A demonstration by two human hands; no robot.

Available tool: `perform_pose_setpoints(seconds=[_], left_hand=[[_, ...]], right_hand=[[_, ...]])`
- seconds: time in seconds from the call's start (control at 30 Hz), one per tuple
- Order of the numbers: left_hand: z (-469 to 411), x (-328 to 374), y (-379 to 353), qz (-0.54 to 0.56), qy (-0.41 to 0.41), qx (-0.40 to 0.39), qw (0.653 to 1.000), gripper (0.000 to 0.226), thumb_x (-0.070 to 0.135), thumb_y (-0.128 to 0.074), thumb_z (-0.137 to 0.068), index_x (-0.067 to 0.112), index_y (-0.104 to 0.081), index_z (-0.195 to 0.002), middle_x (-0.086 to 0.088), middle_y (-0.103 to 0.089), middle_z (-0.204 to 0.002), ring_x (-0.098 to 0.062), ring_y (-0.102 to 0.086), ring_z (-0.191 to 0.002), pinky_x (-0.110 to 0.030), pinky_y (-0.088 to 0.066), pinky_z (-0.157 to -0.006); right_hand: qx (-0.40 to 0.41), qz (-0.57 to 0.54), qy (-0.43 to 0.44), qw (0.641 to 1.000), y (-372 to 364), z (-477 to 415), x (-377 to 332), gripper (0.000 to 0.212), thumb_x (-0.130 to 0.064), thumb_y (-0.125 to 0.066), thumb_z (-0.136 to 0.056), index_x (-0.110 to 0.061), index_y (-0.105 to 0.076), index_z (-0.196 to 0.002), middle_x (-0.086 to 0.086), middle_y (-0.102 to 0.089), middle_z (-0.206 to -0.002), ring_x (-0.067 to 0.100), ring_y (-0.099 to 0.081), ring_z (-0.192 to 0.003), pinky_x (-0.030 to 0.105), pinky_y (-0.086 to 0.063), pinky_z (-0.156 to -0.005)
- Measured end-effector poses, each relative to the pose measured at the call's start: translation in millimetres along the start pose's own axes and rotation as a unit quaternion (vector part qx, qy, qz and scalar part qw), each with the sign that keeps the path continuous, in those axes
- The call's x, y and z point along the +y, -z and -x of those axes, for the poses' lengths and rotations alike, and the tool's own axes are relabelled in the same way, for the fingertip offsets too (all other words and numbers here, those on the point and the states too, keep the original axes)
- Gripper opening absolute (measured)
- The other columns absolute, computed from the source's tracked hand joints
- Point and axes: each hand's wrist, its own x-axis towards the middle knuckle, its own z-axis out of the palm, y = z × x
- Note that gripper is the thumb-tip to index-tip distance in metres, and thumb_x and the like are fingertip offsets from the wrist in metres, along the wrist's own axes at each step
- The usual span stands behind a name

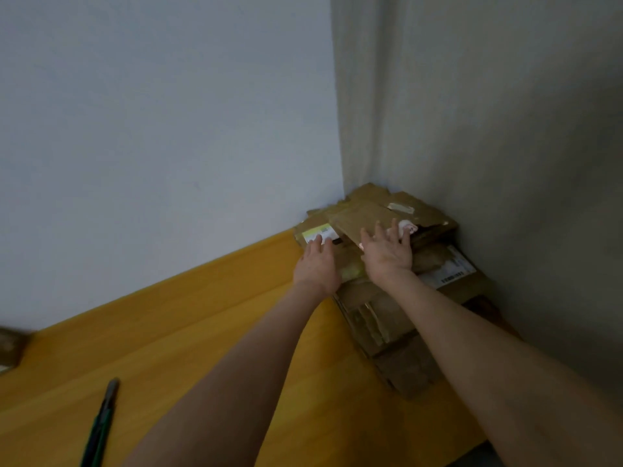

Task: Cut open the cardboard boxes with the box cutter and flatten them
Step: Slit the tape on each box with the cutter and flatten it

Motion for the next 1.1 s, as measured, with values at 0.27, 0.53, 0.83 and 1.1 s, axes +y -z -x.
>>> perform_pose_setpoints(seconds=[0.27, 0.53, 0.83, 1.1], left_hand=[[35, -58, 21, -0.057, 0.057, 0.006, 0.997, 0.073, 0.019, -0.054, -0.096, 0.013, -0.010, -0.155, -0.010, -0.001, -0.162, -0.028, -0.011, -0.149, -0.040, -0.026, -0.116], [113, -175, 45, -0.081, 0.143, 0.040, 0.986, 0.069, 0.019, -0.055, -0.096, 0.012, -0.016, -0.153, -0.012, -0.006, -0.161, -0.029, -0.018, -0.146, -0.039, -0.029, -0.112], [199, -367, 43, -0.037, 0.221, 0.025, 0.974, 0.066, 0.017, -0.051, -0.097, 0.011, -0.017, -0.152, -0.013, -0.007, -0.161, -0.029, -0.021, -0.145, -0.040, -0.032, -0.110], [235, -563, 47, 0.026, 0.251, 0.005, 0.968, 0.068, 0.019, -0.056, -0.095, 0.011, -0.019, -0.151, -0.013, -0.009, -0.160, -0.030, -0.023, -0.144, -0.042, -0.033, -0.112]], right_hand=[[0.023, -0.054, 0.048, 0.997, 15, 20, -54, 0.079, -0.042, -0.054, -0.092, -0.024, -0.008, -0.154, 0.009, 0.001, -0.161, 0.036, 0.006, -0.147, 0.054, -0.004, -0.119], [0.030, -0.085, 0.136, 0.987, 24, 61, -202, 0.069, -0.018, -0.049, -0.092, -0.023, -0.014, -0.151, 0.007, -0.005, -0.161, 0.032, 0.000, -0.148, 0.049, -0.005, -0.119], [0.003, -0.089, 0.207, 0.974, 14, 113, -399, 0.068, -0.015, -0.047, -0.093, -0.020, -0.014, -0.152, 0.006, 0.000, -0.161, 0.028, 0.004, -0.148, 0.043, -0.007, -0.120], [-0.047, -0.105, 0.208, 0.971, -17, 140, -588, 0.064, -0.021, -0.044, -0.096, -0.019, -0.015, -0.152, 0.007, -0.005, -0.160, 0.029, 0.000, -0.148, 0.040, -0.009, -0.120]])
